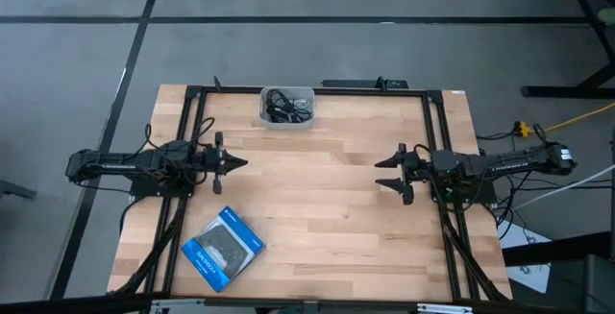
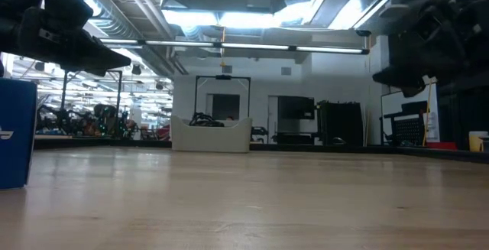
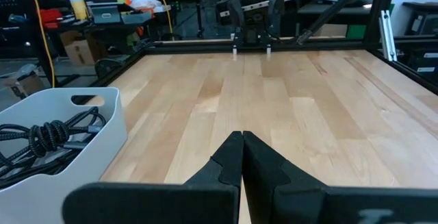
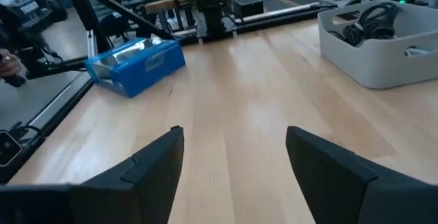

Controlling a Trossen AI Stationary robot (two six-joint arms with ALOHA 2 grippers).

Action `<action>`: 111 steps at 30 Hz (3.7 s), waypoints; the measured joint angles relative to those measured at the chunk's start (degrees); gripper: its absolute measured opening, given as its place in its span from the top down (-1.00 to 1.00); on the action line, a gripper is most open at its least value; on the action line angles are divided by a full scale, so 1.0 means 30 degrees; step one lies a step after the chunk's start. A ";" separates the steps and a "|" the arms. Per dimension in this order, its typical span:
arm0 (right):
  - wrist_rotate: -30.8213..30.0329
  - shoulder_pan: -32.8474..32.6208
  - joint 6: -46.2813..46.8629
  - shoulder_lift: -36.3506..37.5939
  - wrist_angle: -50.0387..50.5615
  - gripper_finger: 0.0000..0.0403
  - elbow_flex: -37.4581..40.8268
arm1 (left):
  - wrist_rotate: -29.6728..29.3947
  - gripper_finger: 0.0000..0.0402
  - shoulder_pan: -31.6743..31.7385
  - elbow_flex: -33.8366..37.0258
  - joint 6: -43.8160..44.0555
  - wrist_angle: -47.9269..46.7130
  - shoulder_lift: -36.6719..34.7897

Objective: Pick and place USB-C Cables
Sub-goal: Return to Home Position

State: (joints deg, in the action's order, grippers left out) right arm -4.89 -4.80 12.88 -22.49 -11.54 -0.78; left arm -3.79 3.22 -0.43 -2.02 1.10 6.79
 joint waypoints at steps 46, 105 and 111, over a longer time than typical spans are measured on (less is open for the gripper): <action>0.2182 -0.0248 0.1593 0.6126 0.3207 -0.30 0.0117 | 0.0087 1.00 0.0000 0.0000 0.0000 0.0007 -0.0200; 0.0984 -0.0226 -0.4415 0.7419 0.3224 -0.30 0.0124 | 0.0087 1.00 0.0006 0.0000 0.0013 0.0007 -0.0890; 0.0991 -0.0226 -0.4401 0.7419 0.3231 -0.30 0.0124 | 0.0087 1.00 0.0007 0.0000 0.0014 0.0007 -0.0896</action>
State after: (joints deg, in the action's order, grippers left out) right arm -1.91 -5.48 -0.32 -0.23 -1.85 -0.40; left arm -3.53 3.25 -0.43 -1.98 1.13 4.10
